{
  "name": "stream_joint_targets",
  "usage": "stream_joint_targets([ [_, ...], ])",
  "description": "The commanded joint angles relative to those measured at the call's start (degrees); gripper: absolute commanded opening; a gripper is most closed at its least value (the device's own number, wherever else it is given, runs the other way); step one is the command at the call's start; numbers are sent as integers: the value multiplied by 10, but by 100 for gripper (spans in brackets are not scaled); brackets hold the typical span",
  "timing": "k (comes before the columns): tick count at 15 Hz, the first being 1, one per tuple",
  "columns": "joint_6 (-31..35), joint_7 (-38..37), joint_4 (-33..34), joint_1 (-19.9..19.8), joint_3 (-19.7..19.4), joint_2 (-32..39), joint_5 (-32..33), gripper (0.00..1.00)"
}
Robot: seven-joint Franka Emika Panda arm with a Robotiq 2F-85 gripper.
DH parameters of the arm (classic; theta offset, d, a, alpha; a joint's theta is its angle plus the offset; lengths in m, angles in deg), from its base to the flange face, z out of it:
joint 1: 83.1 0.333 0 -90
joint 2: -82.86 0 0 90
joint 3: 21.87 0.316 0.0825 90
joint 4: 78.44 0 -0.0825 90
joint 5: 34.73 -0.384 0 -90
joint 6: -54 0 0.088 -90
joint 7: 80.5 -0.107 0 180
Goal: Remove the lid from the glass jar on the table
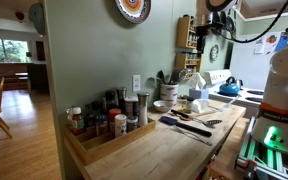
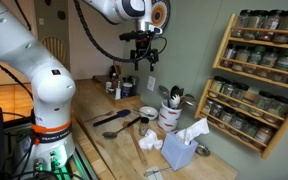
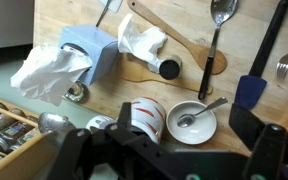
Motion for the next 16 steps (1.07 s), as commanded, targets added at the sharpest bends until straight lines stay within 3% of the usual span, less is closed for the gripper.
stream_joint_targets([
  [1, -3, -4, 2, 9, -7, 0, 5, 100],
  [5, -3, -4, 2, 9, -7, 0, 5, 100],
  [9, 43, 8, -49, 20, -42, 18, -37, 100],
  [16, 275, -8, -189, -15, -66, 36, -19, 100],
])
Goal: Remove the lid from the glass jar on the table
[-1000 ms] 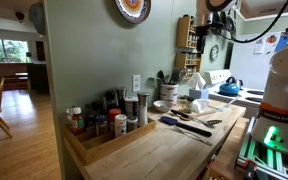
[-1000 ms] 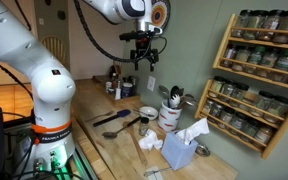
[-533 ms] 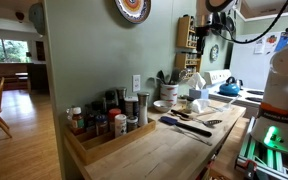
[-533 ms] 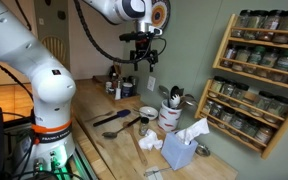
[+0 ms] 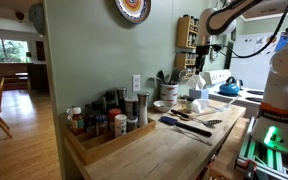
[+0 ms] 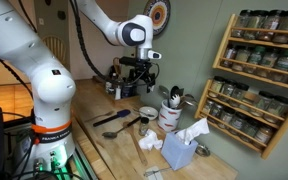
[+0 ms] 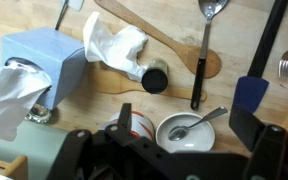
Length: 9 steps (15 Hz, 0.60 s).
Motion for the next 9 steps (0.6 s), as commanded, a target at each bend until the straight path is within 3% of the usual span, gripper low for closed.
stream_joint_targets([
  [1, 109, -8, -19, -20, -4, 46, 8, 100],
  [6, 224, -1, -32, -36, -20, 116, -10, 100],
  [9, 231, 14, -32, -28, -37, 159, -41, 100],
])
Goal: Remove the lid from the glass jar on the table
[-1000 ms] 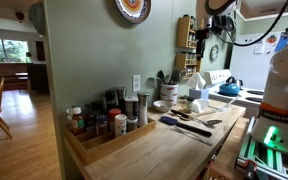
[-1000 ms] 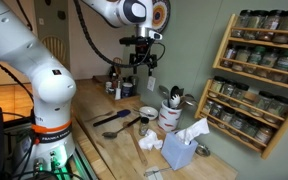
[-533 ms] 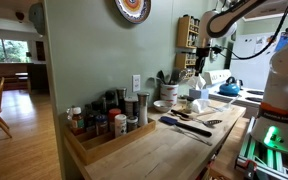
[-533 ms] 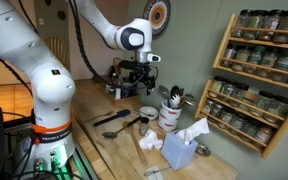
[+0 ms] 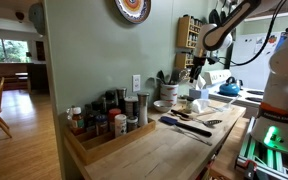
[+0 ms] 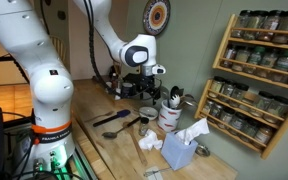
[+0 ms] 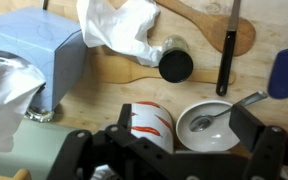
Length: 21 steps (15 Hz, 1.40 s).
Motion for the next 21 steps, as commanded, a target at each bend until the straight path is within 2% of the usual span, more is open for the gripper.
stream_joint_targets([
  [1, 26, 23, 0, 11, -19, 58, -46, 100],
  [4, 43, 41, 1, 16, -14, 92, -62, 100],
  [5, 24, 25, 1, 1, -6, 68, -48, 100],
  [13, 37, 48, 12, 20, -9, 113, -74, 100],
  [18, 49, 36, 9, 7, -3, 147, -56, 100],
  [21, 66, 48, 9, 12, -4, 163, -67, 100],
])
